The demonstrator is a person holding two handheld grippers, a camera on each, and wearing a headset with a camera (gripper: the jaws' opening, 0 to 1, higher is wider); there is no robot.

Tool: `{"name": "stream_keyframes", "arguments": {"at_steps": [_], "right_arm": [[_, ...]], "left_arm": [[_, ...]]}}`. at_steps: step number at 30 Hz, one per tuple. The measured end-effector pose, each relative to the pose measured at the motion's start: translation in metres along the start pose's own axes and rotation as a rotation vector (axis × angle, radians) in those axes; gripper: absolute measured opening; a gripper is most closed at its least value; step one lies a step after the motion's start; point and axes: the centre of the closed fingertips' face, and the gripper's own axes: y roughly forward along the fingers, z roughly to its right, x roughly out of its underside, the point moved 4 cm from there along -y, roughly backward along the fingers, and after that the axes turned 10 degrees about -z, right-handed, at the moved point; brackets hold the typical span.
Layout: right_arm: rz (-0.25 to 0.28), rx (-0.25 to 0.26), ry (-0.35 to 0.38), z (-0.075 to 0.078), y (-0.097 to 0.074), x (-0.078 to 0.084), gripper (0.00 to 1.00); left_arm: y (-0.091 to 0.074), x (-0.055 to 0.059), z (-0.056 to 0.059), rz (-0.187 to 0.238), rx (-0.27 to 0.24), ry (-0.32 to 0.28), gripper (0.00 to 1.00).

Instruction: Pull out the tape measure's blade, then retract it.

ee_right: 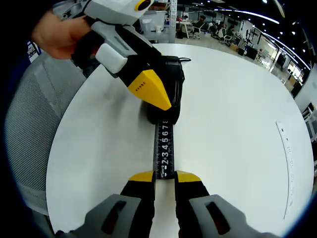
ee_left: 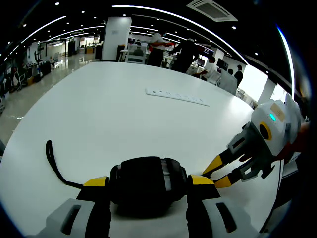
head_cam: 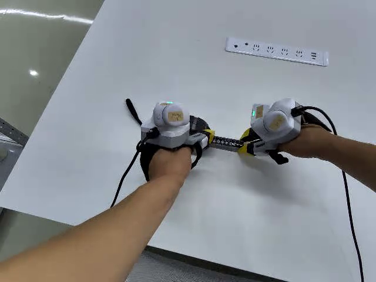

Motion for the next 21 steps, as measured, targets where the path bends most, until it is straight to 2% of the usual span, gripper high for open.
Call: {"name": "stream_keyframes", "arguments": {"at_steps": [21], "right_arm": [[0.017,-0.007,-0.010,0.005,0.012,-0.024,0.11]], "left_arm": [[0.003,0.000,-0.001,-0.002,0.004,0.000,0.58]]}}
